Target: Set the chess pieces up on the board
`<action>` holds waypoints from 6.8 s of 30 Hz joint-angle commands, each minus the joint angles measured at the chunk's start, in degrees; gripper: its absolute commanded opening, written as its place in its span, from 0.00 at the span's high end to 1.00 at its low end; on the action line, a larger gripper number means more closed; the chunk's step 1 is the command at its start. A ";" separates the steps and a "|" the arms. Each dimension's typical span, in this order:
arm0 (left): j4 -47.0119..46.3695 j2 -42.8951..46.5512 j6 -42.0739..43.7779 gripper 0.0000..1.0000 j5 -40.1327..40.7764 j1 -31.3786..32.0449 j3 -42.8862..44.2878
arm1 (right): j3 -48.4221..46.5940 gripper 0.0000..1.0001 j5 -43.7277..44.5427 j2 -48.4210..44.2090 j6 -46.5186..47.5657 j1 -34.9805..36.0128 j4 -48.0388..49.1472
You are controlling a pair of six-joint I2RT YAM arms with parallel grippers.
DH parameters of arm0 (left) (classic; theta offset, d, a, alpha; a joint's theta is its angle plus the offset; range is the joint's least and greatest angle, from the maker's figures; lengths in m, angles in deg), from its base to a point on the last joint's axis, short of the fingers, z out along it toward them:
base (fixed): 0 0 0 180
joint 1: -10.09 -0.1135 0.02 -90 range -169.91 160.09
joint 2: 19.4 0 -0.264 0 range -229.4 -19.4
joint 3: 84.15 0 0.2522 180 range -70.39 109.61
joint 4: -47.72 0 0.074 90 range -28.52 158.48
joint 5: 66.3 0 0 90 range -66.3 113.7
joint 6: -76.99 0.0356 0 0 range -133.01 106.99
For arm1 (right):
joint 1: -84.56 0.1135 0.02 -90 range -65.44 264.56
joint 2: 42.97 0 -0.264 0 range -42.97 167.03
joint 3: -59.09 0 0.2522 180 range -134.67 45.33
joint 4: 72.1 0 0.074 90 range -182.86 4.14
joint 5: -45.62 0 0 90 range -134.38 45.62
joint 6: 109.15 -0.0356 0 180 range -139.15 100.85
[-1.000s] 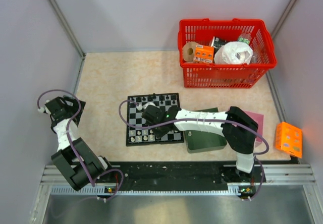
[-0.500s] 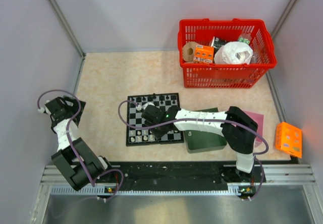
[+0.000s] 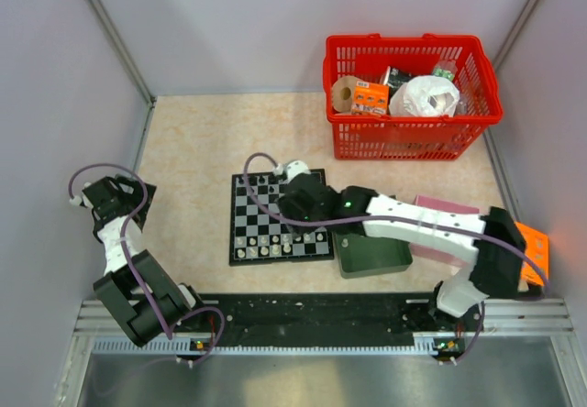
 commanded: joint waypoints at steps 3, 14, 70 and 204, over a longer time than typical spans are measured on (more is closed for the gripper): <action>-1.70 1.45 0.43 0.01 0.20 -0.67 -0.24 | 10.60 0.44 6.06 -16.53 -5.40 -8.94 1.37; -2.58 0.48 0.26 0.01 -0.51 -0.59 -0.51 | 26.27 0.45 -2.73 -21.65 -8.05 -26.01 0.23; -3.19 0.75 0.17 0.01 -1.56 -0.59 -0.59 | 29.96 0.65 0.17 -13.47 -6.20 -32.60 2.34; -5.65 0.66 -1.32 0.02 -3.93 -0.67 -1.82 | 27.24 0.54 -2.99 -13.65 -12.97 -26.63 3.66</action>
